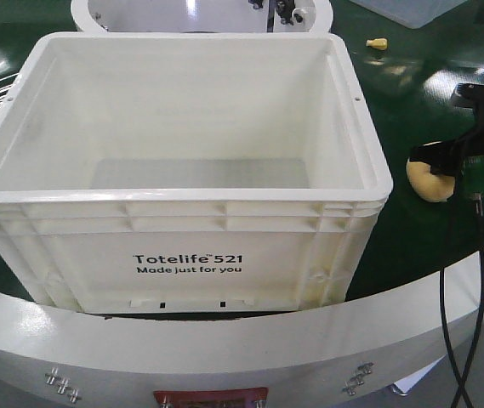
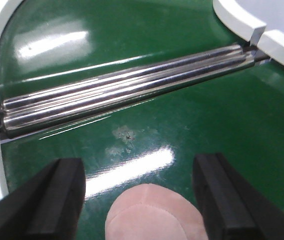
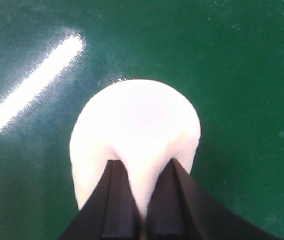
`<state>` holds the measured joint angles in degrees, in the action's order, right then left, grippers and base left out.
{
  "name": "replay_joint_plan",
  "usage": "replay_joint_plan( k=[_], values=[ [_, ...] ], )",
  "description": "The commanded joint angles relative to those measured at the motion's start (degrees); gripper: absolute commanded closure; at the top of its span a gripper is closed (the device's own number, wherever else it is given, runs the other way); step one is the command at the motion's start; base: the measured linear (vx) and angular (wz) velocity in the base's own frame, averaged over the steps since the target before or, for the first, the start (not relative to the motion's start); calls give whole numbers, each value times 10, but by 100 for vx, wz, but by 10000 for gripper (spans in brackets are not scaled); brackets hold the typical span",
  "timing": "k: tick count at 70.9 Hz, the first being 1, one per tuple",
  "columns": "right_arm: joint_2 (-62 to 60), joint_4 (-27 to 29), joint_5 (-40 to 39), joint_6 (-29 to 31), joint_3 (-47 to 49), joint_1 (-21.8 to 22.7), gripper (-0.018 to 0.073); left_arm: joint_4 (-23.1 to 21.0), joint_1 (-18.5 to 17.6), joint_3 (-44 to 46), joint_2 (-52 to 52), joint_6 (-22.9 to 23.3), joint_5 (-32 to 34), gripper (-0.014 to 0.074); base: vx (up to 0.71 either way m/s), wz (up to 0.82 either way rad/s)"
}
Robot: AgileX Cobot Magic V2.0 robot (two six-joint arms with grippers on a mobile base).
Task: Place moving items into box and shelve
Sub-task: 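Lower both grippers onto the plush balls and close on them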
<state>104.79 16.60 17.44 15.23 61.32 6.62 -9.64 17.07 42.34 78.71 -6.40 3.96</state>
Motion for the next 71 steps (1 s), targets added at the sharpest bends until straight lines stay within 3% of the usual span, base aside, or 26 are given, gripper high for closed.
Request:
replay_joint_plan(
  k=[1,54,61,71],
  values=[
    [-22,-4,-14,7,14,3,566,0,0,34,7,2,29,69,0,0],
    [-22,-4,-13,20,14,3,566,-1,0,38,169,3,30,92,0,0],
    [-22,-4,-13,20,14,3,566,-1,0,38,170,3,21,183,0,0],
    [-22,-4,-13,20,14,3,566,-1,0,38,170,3,11,446,0,0]
  ],
)
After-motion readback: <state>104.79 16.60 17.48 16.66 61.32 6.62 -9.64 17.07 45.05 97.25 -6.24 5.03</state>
